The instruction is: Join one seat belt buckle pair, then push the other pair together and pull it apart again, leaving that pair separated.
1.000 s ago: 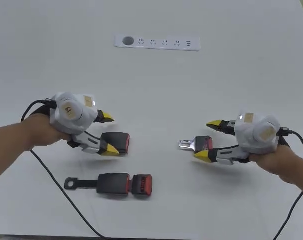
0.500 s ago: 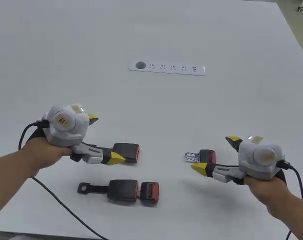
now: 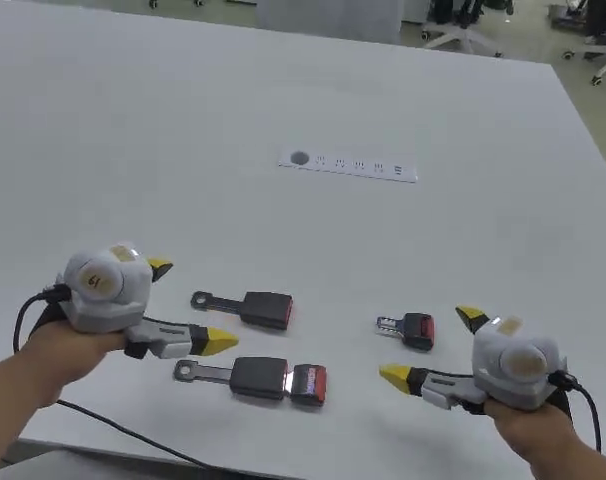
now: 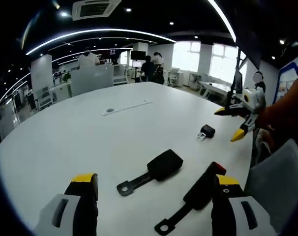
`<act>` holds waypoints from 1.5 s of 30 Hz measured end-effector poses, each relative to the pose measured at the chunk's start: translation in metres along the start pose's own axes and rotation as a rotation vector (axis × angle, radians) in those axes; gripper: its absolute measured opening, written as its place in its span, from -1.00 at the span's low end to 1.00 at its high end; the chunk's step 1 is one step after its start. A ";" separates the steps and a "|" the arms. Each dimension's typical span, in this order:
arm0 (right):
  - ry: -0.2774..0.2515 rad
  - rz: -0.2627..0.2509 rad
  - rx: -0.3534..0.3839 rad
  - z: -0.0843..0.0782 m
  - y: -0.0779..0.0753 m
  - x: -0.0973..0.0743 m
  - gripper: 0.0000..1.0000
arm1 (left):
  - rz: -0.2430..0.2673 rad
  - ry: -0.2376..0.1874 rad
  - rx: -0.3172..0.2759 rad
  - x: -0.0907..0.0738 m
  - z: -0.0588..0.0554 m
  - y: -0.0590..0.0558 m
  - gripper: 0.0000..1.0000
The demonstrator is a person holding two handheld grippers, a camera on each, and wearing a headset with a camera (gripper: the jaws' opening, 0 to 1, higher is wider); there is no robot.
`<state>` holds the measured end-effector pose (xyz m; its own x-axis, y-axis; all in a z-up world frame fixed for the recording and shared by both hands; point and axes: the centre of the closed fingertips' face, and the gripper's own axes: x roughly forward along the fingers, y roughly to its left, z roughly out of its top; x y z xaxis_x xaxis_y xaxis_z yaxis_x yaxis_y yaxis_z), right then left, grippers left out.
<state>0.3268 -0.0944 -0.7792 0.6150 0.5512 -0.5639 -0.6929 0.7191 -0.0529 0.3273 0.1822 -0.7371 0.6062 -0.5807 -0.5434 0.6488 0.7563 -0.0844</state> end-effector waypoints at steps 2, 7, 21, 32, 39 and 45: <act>-0.006 0.002 -0.012 0.002 0.006 -0.005 0.91 | -0.002 -0.018 0.015 -0.007 0.000 -0.003 1.00; -0.031 0.000 -0.048 0.008 0.016 -0.018 0.95 | -0.043 -0.042 0.036 -0.018 0.002 -0.014 1.00; -0.057 -0.058 -0.009 0.005 0.023 -0.041 0.99 | -0.042 -0.036 0.067 -0.043 -0.015 -0.027 0.99; -0.075 -0.077 0.021 0.007 0.033 -0.046 1.00 | -0.033 -0.051 0.047 -0.048 -0.016 -0.029 0.97; -0.074 -0.089 0.034 0.006 0.037 -0.048 1.00 | -0.040 -0.057 0.043 -0.050 -0.017 -0.031 0.97; -0.069 -0.090 0.038 0.004 0.042 -0.048 1.00 | -0.049 -0.065 0.039 -0.054 -0.018 -0.033 0.96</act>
<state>0.2692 -0.0890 -0.7513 0.6997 0.5100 -0.5004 -0.6194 0.7821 -0.0689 0.2643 0.1938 -0.7203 0.6013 -0.6357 -0.4841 0.6949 0.7151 -0.0759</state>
